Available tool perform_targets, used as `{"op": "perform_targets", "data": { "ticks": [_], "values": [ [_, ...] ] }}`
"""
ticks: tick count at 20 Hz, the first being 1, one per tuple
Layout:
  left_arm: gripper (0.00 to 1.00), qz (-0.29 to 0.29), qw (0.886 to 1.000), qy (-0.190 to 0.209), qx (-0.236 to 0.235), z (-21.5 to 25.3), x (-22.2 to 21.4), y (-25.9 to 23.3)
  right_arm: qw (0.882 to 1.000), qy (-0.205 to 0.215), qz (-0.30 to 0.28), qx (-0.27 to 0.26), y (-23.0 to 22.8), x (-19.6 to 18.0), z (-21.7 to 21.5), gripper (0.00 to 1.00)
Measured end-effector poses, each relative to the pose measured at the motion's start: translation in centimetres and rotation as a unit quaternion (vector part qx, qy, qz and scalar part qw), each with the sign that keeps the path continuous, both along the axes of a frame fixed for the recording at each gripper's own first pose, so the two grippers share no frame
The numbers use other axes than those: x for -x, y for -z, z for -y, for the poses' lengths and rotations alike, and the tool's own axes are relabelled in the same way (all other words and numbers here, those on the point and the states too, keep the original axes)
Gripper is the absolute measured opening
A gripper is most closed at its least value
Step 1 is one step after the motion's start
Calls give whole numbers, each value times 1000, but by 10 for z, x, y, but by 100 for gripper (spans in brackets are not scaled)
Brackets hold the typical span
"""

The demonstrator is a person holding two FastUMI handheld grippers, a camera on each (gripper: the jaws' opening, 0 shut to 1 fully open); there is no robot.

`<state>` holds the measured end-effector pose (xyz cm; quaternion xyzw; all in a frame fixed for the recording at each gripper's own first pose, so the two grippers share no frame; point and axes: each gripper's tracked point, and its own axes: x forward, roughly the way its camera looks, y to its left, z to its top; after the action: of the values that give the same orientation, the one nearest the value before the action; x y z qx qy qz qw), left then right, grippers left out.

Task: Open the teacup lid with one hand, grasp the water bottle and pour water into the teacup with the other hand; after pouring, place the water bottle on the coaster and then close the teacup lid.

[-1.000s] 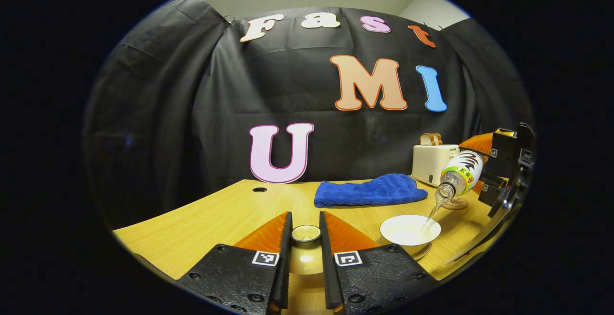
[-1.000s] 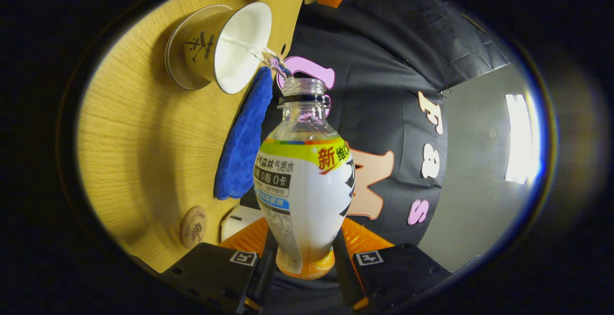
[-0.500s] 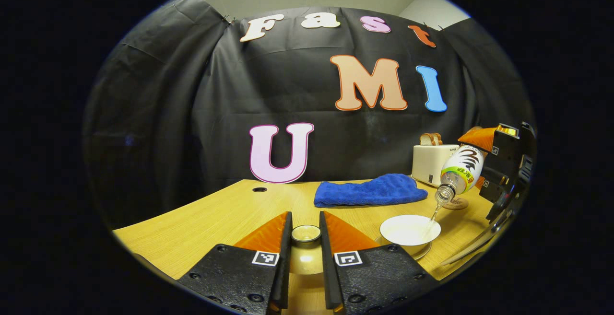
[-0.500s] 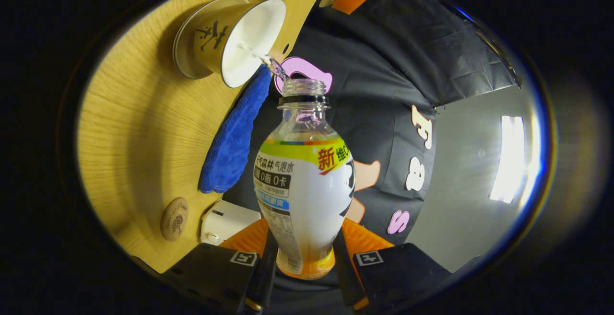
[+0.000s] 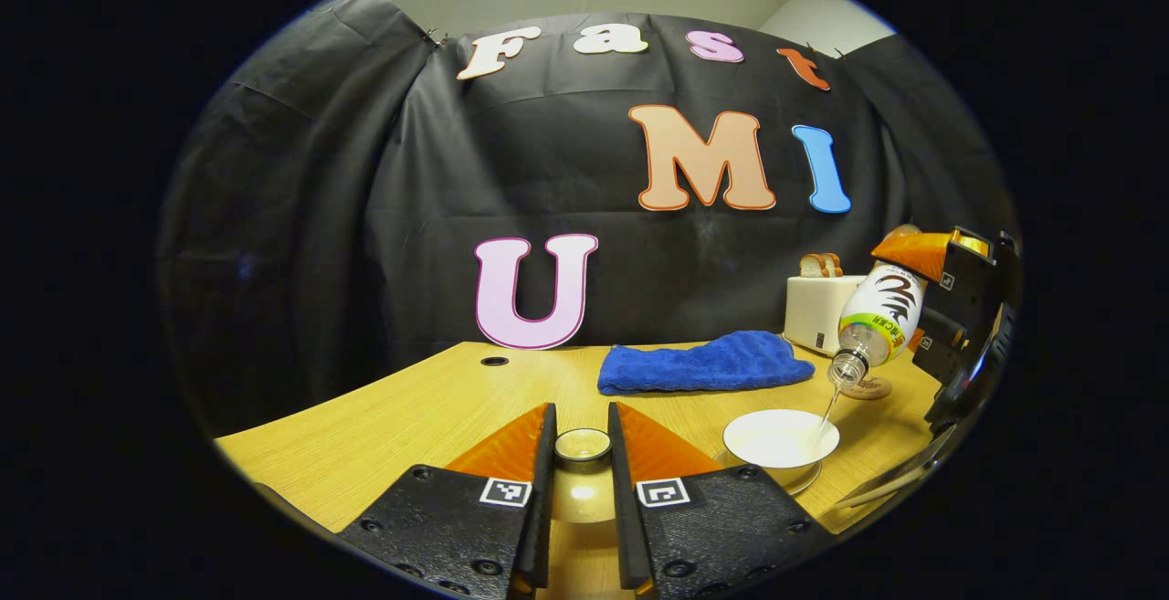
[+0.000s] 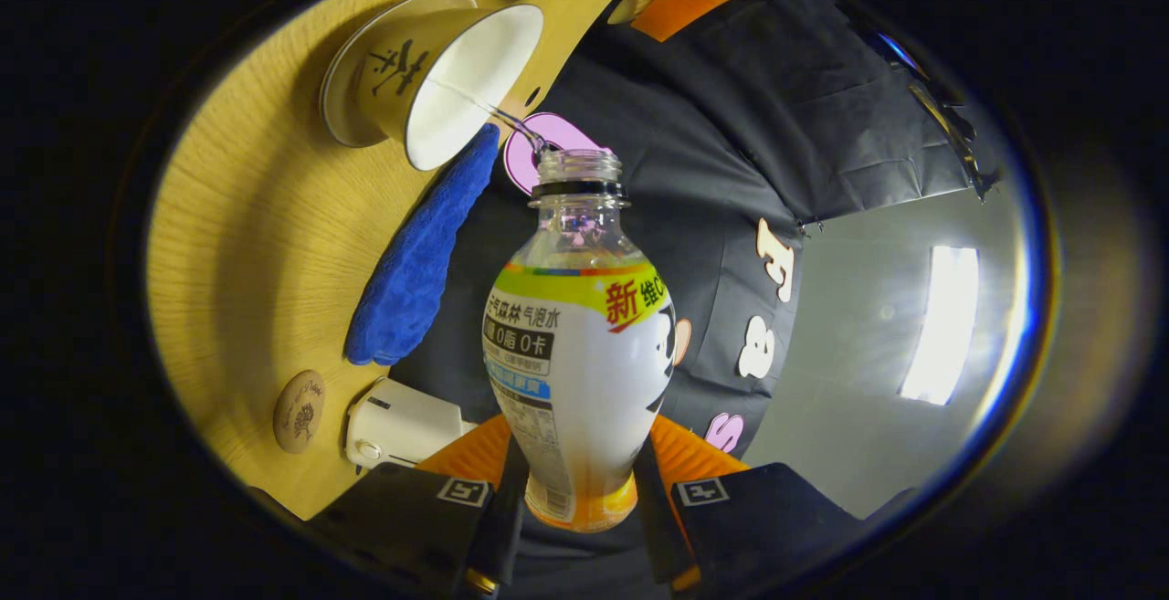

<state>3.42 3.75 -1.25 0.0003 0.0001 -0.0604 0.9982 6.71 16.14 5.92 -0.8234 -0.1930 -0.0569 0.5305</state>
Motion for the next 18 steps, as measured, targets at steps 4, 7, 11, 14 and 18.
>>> {"op": "perform_targets", "data": {
  "ticks": [4,7,11,14,18],
  "values": [
    [28,0,1000,0,0,0,0,0,999,5,-32,-35,7,-5,5,58],
    [27,0,1000,0,0,0,0,0,988,19,-105,-113,31,-12,17,57],
    [27,0,1000,0,0,0,0,0,940,29,-217,-260,60,-7,28,57],
    [27,0,1000,0,0,0,-1,0,885,23,-285,-367,71,-2,26,58],
    [27,0,1000,-1,0,-1,0,0,784,-8,-356,-508,67,8,20,60]
  ]
}}
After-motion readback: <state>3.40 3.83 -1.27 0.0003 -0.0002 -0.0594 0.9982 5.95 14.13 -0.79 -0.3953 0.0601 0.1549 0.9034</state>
